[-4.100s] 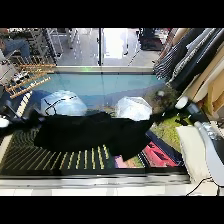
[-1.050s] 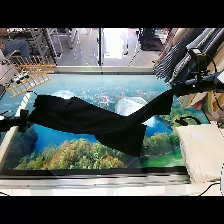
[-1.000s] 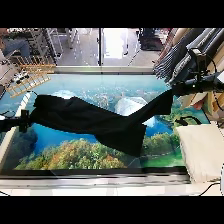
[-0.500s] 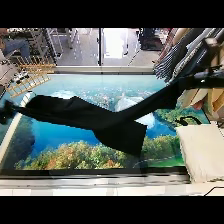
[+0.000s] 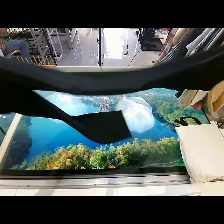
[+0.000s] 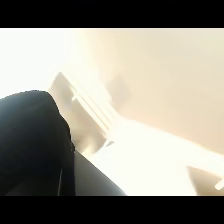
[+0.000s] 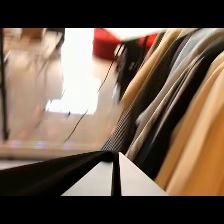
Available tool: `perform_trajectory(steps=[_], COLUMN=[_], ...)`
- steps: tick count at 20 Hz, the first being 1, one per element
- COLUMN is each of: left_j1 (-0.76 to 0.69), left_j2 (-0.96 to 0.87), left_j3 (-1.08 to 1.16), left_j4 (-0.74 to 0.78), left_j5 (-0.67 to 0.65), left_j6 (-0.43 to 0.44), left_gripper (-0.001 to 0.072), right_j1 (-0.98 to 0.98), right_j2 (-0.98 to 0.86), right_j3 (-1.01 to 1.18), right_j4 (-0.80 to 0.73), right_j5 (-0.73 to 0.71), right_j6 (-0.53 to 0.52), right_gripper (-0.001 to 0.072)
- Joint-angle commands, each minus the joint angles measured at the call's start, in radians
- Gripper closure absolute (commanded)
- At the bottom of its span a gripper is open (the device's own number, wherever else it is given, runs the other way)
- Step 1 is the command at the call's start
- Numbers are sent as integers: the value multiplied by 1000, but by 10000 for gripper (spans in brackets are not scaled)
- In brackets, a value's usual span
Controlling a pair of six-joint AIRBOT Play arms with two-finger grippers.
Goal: Fold the clothes and pants, and hang the long-sleeved shirts on hangers.
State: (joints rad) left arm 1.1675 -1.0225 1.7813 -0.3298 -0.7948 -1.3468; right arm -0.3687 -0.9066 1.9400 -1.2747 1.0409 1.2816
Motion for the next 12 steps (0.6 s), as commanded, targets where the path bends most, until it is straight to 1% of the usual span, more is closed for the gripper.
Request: perform_trajectory(steps=[1, 3, 4, 5, 6, 7, 9, 10, 11, 12], left_j1=[282, 403, 431, 435, 433, 416, 328, 247, 151, 57], left_j2=[72, 57, 46, 34, 23, 13, -5, -14, -24, -36], left_j3=[29, 29, 29, 29, 29, 29, 28, 21, -5, -50], left_j4=[-445, -437, -408, -348, -248, -91, 361, 601, 817, 977], left_j5=[104, 32, -15, -61, -115, -176, -296, -332, -355, -382], left_j6=[79, 68, 68, 68, 67, 34, -96, -140, -163, -177], left_gripper=[694, 694, 694, 694, 694, 694, 695, 694, 694, 694], right_j1=[-56, -57, -57, -57, -57, -57, -56, -50, -32, -4], right_j2=[113, 138, 139, 131, 116, 94, 33, 5, -24, -43], right_j3=[73, 79, 79, 79, 79, 79, 42, -3, -71, -146], right_j4=[-64, -85, -84, -82, -70, -48, 42, 104, 164, 185], right_j5=[-105, -112, -91, -50, 24, 128, 366, 448, 502, 517], right_j6=[-27, -46, -47, -46, -46, -45, -40, -37, -31, -6], right_gripper=[702, 702, 702, 702, 702, 701, 701, 701, 701, 701])
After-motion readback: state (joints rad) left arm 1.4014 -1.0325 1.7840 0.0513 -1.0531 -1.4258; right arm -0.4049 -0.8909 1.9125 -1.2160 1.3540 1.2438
